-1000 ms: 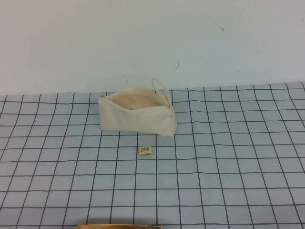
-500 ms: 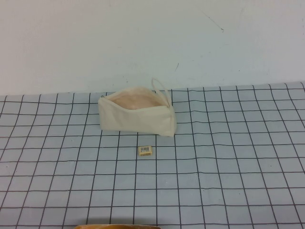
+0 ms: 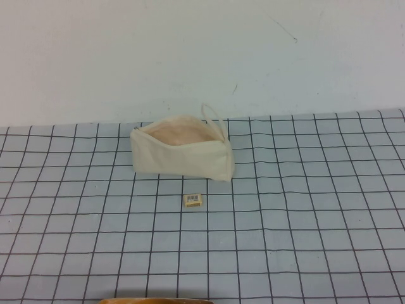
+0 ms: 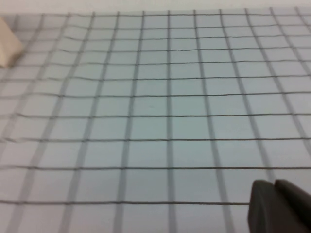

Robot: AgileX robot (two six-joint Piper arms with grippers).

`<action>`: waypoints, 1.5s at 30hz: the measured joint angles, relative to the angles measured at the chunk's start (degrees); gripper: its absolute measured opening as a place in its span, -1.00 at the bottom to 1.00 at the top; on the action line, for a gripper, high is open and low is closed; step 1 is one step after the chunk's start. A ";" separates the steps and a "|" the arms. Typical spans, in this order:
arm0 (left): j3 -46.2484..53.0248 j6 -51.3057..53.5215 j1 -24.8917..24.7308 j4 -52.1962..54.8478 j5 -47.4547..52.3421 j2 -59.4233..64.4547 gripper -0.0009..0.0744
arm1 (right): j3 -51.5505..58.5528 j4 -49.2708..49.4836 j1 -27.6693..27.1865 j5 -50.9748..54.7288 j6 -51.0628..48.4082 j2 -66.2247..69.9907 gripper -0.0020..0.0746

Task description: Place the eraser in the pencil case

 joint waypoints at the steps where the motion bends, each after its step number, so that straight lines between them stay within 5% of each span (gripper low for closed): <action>1: 0.00 0.00 0.00 0.00 0.00 0.00 -0.98 | 0.00 2.27 0.00 0.00 0.21 0.00 -0.95; 8: 0.00 0.00 0.00 0.00 0.00 0.00 -0.98 | 0.11 36.93 0.00 -0.11 7.09 0.00 -0.95; 15: 0.00 0.00 0.00 0.00 0.00 0.00 -0.98 | 0.11 41.17 0.00 -2.96 -2.35 0.00 -0.95; 24: 0.00 0.00 0.00 0.00 0.00 0.00 -0.98 | -17.45 34.73 0.00 6.20 -31.51 6.13 -0.95; 30: 0.00 0.00 0.00 0.00 0.00 0.00 -0.98 | -37.38 18.95 0.00 25.03 -34.37 24.74 -0.95; 37: 0.00 0.00 0.00 0.00 0.00 0.00 -0.98 | -56.29 15.35 0.25 45.77 -37.51 47.62 -0.95; 43: 0.00 0.00 0.00 0.00 0.00 0.00 -0.98 | -68.62 14.63 8.41 49.42 -36.73 63.04 -0.95; 45: 0.00 0.00 0.00 0.00 0.00 0.00 -0.98 | -74.31 9.70 15.76 49.42 -32.28 69.77 -0.95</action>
